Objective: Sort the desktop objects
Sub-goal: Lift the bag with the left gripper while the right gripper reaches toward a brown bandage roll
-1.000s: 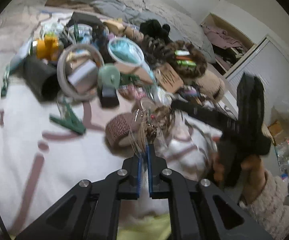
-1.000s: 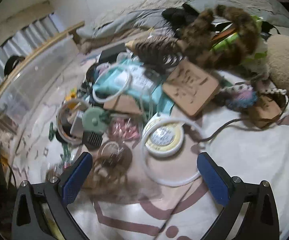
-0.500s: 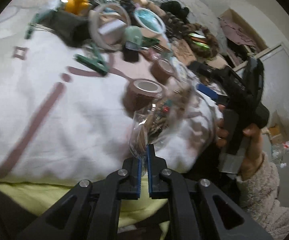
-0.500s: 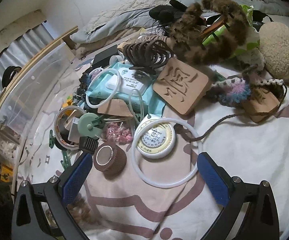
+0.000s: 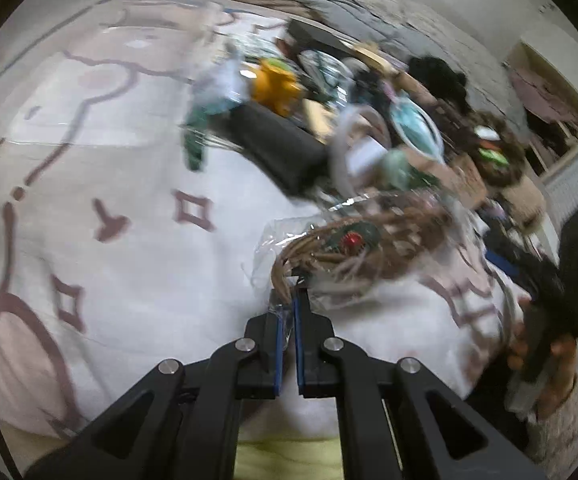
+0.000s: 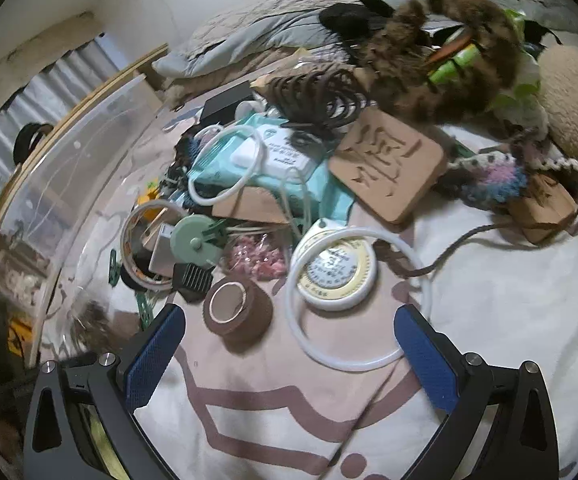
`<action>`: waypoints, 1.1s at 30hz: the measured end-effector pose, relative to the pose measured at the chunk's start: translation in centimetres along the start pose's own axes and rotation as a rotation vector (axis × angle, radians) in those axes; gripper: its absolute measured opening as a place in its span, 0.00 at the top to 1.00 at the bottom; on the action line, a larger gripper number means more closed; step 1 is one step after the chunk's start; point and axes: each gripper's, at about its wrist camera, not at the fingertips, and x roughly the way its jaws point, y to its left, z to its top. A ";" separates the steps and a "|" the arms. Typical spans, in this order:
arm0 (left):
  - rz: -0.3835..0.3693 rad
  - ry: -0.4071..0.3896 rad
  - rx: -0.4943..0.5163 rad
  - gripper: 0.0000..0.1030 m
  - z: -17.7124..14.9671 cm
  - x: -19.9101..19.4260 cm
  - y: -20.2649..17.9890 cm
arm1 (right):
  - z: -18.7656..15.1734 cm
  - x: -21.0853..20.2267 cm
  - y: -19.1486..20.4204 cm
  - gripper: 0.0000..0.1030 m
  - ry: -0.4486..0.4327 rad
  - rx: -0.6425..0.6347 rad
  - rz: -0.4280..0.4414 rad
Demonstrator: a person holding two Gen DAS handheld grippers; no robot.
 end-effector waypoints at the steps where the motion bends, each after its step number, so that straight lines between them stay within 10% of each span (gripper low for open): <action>1: 0.016 -0.011 -0.019 0.95 0.3 -0.1 0.5 | -0.1 0.1 0.3 0.00 0.002 -0.010 0.002; 12: 0.108 -0.159 -0.314 0.95 0.7 -1.9 5.9 | -1.5 0.7 5.2 0.00 0.028 -0.188 0.055; 33: 0.071 -0.176 -0.416 0.94 -0.3 -1.7 8.0 | -1.8 8.3 17.7 0.16 0.077 -0.314 0.126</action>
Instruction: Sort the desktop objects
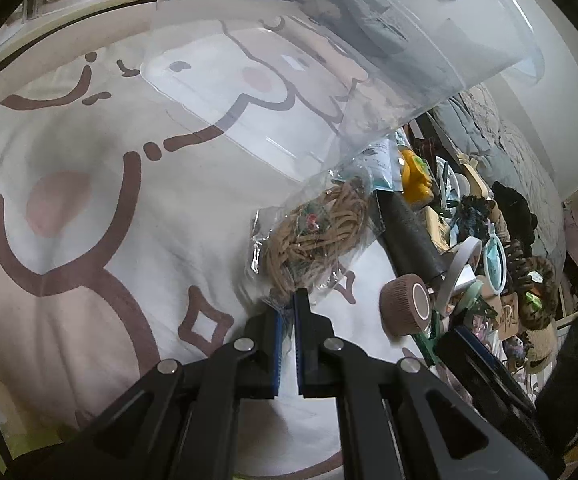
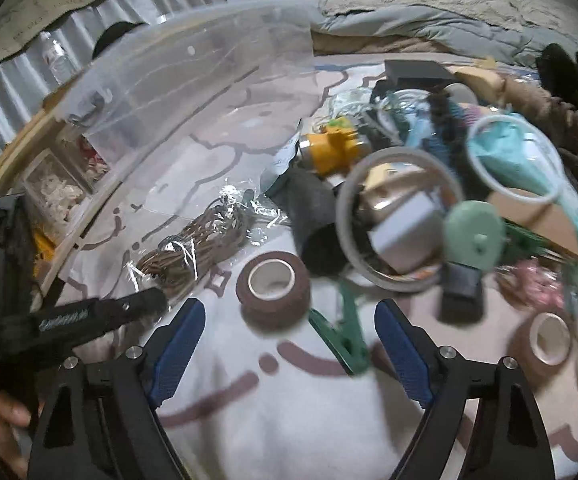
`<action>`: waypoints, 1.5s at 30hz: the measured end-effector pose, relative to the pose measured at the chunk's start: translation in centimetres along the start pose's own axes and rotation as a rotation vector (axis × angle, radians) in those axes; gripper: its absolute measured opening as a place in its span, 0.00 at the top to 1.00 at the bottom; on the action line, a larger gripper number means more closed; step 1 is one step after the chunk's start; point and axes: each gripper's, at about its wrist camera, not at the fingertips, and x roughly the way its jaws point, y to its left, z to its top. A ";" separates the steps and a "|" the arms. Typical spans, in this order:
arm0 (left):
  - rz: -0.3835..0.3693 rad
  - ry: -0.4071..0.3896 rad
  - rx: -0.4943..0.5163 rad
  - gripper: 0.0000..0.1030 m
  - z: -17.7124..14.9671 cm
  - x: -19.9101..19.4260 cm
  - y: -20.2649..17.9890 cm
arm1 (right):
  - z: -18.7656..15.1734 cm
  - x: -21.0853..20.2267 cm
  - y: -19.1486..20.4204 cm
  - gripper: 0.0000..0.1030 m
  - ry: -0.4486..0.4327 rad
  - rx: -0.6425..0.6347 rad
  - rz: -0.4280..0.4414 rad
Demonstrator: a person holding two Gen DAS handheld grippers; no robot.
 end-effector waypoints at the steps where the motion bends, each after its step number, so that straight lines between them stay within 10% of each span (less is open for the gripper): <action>1: -0.003 0.001 0.000 0.94 0.0 0.0 0.0 | 0.2 0.7 0.3 0.16 0.007 -0.011 -0.012; 8: -0.040 0.011 -0.005 0.94 0.1 0.3 0.4 | 0.7 1.8 0.5 0.48 0.003 -0.002 -0.015; 15: -0.205 0.092 -0.022 0.94 -0.1 0.9 0.6 | 0.1 -1.3 0.3 0.53 0.006 -0.037 0.009; 17: -0.257 0.136 -0.043 0.95 -0.5 1.4 0.6 | -0.3 -2.5 -0.4 0.87 0.009 -0.024 0.015; 28: -0.307 0.221 0.013 0.96 -4.5 1.3 -1.9 | -2.2 -5.3 -4.1 0.87 -0.003 0.061 -0.003; 36: -0.082 0.106 0.254 0.94 -6.1 -0.1 -5.6 | -2.6 -5.5 -4.7 0.87 -0.050 0.128 0.022; 39: 0.006 0.047 0.282 0.51 -5.9 -0.6 -5.7 | -2.9 -5.5 -4.3 0.80 -0.061 0.102 0.021; 40: 0.015 0.020 0.285 0.33 -5.9 -1.0 -5.8 | -2.9 -5.5 -4.2 0.59 -0.062 0.101 0.021; 41: 0.031 0.000 0.290 0.28 -5.9 -1.3 -5.5 | -2.9 -5.6 -4.1 0.33 -0.072 0.103 0.021; 45: 0.109 -0.064 0.325 0.25 -5.2 -2.3 -5.4 | -2.9 -6.0 -3.9 0.28 -0.099 0.096 0.045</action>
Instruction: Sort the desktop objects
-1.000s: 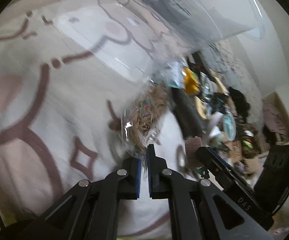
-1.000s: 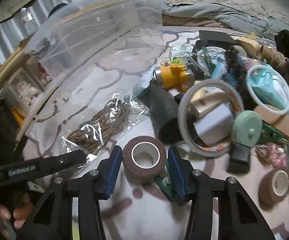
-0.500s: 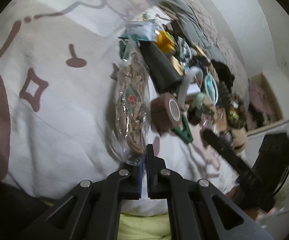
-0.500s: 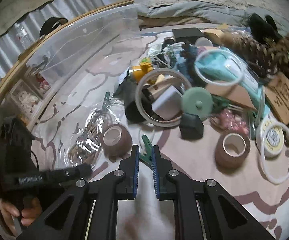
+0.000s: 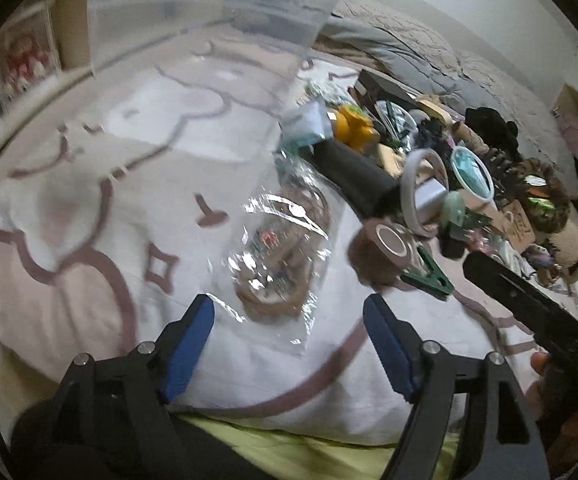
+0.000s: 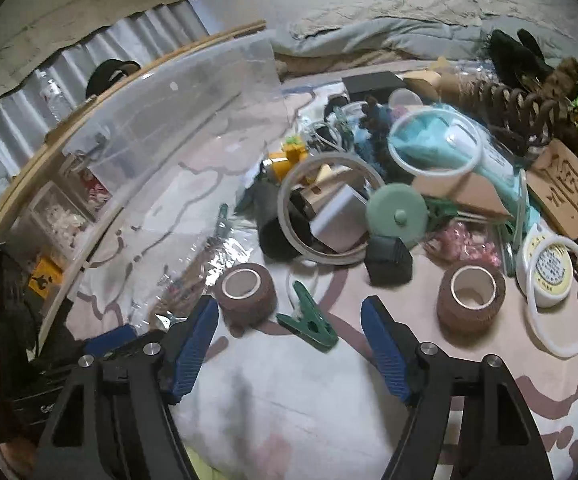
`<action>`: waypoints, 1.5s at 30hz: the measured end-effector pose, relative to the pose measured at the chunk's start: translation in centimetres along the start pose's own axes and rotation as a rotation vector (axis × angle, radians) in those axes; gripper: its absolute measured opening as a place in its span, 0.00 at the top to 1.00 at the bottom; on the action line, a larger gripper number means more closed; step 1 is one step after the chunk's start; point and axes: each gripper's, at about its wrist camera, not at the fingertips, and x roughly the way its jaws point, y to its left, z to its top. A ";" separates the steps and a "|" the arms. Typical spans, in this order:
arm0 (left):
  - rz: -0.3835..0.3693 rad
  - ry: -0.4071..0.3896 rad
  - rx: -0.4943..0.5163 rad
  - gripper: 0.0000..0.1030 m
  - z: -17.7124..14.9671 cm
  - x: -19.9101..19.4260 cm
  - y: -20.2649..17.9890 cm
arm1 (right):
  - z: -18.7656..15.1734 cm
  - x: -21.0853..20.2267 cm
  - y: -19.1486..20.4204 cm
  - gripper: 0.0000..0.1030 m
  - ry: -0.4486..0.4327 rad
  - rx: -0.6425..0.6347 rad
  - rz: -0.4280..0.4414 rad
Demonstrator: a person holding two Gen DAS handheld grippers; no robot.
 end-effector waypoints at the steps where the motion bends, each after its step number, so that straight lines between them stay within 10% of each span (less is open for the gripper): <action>1: 0.002 -0.006 0.011 0.25 0.3 -0.1 0.1 | 0.0 0.0 0.0 0.28 0.000 0.002 0.016; 16: 0.137 0.127 0.339 0.25 3.2 6.1 -3.4 | 0.0 -0.2 -1.5 0.28 0.023 0.083 0.128; 32: 0.085 0.099 0.104 0.48 4.3 6.4 0.5 | -0.6 1.5 1.0 0.37 0.040 0.016 0.180; 45: 0.018 0.103 0.023 0.49 4.6 6.6 1.5 | 0.2 6.0 3.6 0.46 0.088 -0.136 0.022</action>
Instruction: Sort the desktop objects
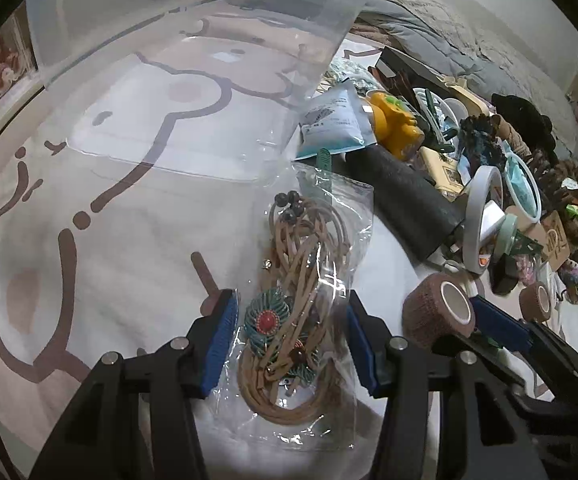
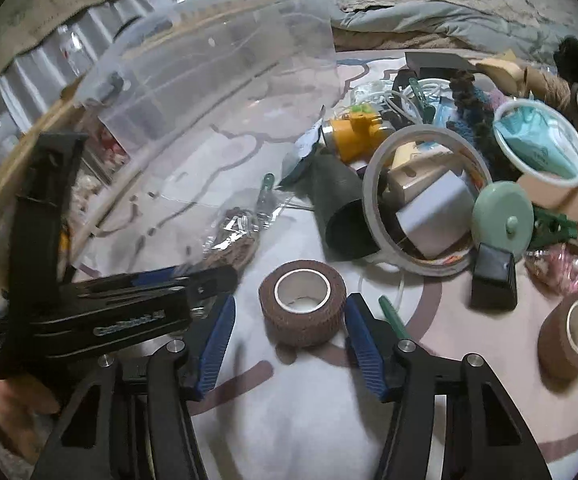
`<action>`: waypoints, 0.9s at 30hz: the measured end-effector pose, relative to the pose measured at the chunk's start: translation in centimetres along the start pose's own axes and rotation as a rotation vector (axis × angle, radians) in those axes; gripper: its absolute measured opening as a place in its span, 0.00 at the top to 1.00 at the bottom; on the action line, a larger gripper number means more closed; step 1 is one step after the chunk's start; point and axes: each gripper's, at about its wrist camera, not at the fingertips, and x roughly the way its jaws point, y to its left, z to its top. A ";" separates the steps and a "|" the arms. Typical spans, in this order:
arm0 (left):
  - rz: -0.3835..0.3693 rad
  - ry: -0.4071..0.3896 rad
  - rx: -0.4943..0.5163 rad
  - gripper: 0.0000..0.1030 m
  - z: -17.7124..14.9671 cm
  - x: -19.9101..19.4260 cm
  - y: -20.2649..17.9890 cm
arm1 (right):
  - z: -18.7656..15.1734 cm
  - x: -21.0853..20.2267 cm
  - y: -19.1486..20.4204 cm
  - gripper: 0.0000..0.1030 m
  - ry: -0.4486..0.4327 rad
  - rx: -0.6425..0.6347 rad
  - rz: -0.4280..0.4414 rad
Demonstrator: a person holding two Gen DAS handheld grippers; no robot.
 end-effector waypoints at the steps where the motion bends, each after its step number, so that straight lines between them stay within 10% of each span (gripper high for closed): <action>1: 0.000 0.000 0.000 0.49 0.0 0.0 0.0 | 0.0 0.2 0.0 0.47 -0.003 -0.008 -0.013; 27: -0.091 -0.006 0.077 0.49 -0.8 -0.3 -2.2 | -0.7 -6.6 -2.1 0.56 -0.055 -0.002 -0.126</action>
